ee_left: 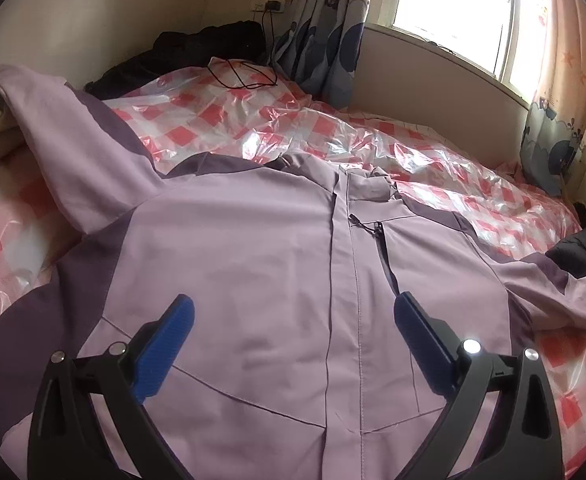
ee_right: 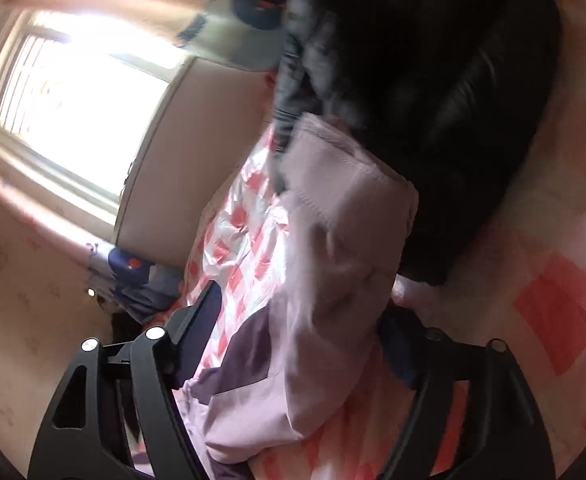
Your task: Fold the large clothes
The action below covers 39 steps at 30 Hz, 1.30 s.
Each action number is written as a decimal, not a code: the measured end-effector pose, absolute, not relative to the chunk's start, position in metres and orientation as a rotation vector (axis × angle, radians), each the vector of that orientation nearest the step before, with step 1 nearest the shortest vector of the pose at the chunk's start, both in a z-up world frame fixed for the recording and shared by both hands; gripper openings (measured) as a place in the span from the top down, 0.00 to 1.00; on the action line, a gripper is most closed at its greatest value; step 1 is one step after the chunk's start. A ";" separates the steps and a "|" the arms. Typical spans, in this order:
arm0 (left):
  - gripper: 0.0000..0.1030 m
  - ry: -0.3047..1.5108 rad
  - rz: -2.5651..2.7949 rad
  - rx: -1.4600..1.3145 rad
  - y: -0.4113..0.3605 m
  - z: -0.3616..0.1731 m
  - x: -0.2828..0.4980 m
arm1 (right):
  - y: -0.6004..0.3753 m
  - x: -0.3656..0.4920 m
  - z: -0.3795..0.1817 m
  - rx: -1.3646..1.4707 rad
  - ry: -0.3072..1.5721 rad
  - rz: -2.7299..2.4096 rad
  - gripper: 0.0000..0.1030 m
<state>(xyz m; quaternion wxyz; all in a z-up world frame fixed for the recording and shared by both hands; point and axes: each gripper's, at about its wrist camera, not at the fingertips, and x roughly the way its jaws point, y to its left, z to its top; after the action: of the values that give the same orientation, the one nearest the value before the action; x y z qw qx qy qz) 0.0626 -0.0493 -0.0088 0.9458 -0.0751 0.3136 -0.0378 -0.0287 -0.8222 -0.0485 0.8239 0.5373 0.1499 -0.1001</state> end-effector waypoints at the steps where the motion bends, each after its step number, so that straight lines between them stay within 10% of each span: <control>1: 0.07 0.633 -0.078 -0.142 -0.051 -0.008 0.062 | -0.825 -0.027 -0.054 1.159 0.325 -0.217 0.30; 4: 0.07 0.624 -0.085 -0.120 -0.055 -0.007 0.060 | -0.828 -0.027 -0.066 1.180 0.310 -0.217 0.32; 7: 0.07 0.615 -0.083 -0.105 -0.058 -0.005 0.059 | -0.827 -0.031 -0.067 1.152 0.293 -0.227 0.77; 39: 0.07 0.609 -0.128 -0.196 -0.060 0.006 0.039 | -0.571 0.127 0.173 0.688 0.219 0.126 0.79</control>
<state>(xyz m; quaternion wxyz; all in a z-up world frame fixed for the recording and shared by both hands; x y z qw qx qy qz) 0.0389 -0.0604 0.0059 0.9473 -0.0962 0.2990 -0.0627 0.1271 -0.5715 0.1732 0.9336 0.3361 0.1073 0.0617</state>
